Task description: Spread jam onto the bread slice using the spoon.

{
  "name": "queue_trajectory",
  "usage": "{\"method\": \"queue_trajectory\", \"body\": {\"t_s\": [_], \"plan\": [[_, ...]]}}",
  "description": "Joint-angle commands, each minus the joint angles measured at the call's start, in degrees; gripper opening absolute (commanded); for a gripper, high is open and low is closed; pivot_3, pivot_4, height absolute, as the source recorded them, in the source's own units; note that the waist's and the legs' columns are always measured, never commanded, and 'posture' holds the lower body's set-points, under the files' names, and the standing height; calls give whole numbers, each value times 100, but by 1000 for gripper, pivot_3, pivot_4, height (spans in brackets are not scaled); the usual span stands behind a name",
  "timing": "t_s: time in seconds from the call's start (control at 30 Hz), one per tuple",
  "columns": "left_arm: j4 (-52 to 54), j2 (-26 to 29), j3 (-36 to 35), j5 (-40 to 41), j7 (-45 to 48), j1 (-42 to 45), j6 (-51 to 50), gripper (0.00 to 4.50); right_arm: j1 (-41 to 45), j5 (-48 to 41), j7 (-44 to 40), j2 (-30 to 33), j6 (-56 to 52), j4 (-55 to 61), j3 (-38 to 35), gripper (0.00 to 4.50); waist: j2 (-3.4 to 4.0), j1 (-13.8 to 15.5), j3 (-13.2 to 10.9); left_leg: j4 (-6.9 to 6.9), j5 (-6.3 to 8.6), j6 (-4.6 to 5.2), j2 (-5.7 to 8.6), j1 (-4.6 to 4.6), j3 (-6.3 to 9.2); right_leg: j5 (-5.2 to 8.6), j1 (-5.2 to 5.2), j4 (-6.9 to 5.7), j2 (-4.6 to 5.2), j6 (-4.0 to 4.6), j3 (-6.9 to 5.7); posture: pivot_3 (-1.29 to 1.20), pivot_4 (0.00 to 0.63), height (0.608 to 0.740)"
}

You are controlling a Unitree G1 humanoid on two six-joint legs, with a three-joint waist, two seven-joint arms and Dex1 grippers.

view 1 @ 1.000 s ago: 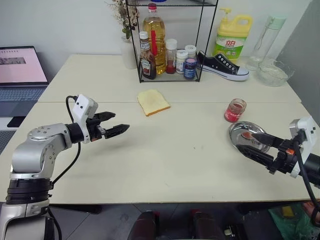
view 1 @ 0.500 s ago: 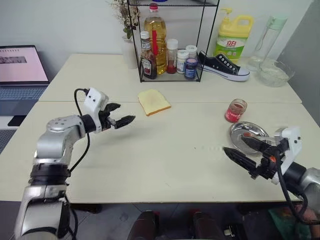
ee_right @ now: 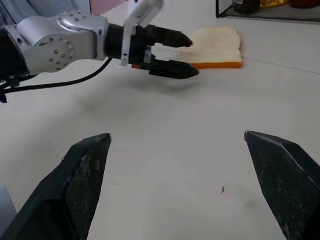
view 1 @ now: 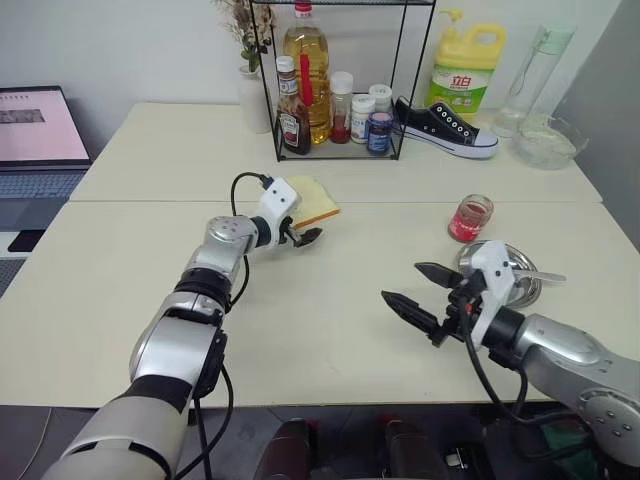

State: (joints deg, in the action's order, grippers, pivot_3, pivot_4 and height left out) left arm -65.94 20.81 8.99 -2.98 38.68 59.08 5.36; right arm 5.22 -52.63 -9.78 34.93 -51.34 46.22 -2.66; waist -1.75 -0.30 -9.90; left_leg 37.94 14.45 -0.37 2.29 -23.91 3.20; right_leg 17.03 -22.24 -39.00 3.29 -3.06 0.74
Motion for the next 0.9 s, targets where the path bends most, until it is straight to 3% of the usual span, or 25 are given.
{"method": "queue_trajectory", "body": {"t_s": [0.03,0.17,0.27,0.67,0.9], "plan": [[-496,9,62,-361,-382,307,371,4500,122,90,92,-102,109,171,-15,4478,0,-8,0,0,0,0,0,1,0,0,0,0,0,0,0,0,150,740],[-805,-6,14,-584,-704,462,412,4500,176,64,181,-189,52,226,-54,4478,-1,-4,0,0,0,0,0,1,2,0,1,-1,-1,0,-3,0,150,740],[-911,-61,-134,-534,-697,534,270,3920,193,55,216,-211,37,236,-74,4500,-1,-5,1,0,0,0,0,1,2,0,1,-2,-2,0,-4,0,150,740],[-958,-128,-570,-454,-615,566,-93,121,325,13,251,-277,41,160,-101,4500,-1,-6,1,1,0,0,0,2,2,0,1,-4,-3,0,-4,0,150,740],[-734,-166,-458,-488,50,656,269,57,303,-6,148,-231,55,128,-143,4500,-1,-4,1,2,-1,0,1,1,2,0,1,-4,-3,0,-4,0,150,740]]}}
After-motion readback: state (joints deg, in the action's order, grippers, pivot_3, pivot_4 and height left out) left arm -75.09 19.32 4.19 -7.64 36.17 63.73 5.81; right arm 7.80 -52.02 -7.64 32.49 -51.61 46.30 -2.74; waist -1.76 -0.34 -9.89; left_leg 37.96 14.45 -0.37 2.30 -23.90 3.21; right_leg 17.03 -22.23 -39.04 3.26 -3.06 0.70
